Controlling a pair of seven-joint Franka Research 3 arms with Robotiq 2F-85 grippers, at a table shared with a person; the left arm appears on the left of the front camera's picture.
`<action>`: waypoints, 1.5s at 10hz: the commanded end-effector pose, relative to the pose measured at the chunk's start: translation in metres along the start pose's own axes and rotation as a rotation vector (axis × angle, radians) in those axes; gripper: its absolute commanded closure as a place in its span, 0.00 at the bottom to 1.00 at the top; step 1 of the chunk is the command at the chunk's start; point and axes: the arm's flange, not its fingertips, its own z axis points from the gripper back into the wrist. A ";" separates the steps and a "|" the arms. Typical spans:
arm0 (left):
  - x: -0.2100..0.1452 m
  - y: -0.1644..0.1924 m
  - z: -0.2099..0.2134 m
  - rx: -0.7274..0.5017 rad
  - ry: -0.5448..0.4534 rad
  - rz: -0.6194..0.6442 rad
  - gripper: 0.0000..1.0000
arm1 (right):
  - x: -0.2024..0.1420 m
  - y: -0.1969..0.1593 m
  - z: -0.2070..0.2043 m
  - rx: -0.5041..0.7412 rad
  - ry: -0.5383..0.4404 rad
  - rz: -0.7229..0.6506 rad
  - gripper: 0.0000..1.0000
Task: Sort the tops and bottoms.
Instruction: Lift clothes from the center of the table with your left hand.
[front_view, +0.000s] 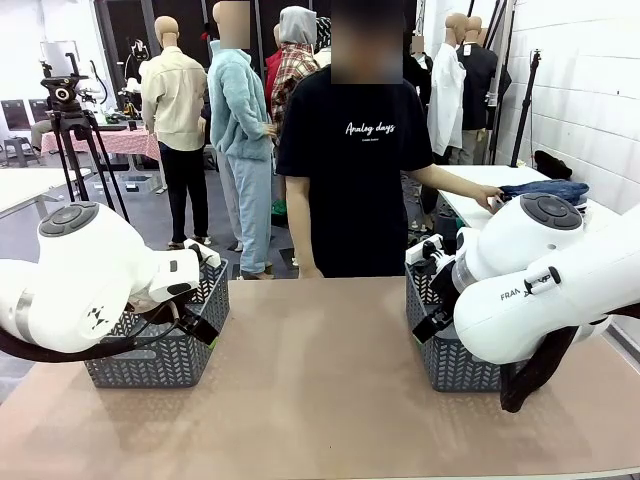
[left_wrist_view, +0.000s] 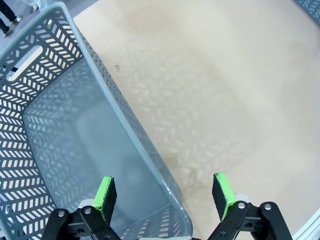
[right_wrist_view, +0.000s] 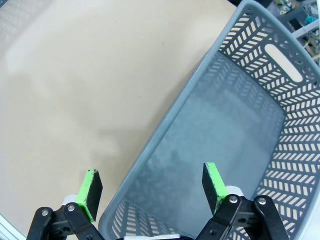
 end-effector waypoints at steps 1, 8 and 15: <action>0.000 0.000 0.000 0.000 0.000 0.000 0.00 | 0.001 -0.003 0.019 -0.011 -0.022 0.001 0.00; 0.019 -0.008 0.042 -0.021 -0.090 -0.046 0.00 | 0.005 -0.009 0.029 0.078 0.012 -0.009 0.00; 0.019 -0.008 0.042 -0.021 -0.090 -0.046 0.00 | 0.006 -0.003 0.035 0.031 0.006 -0.022 0.00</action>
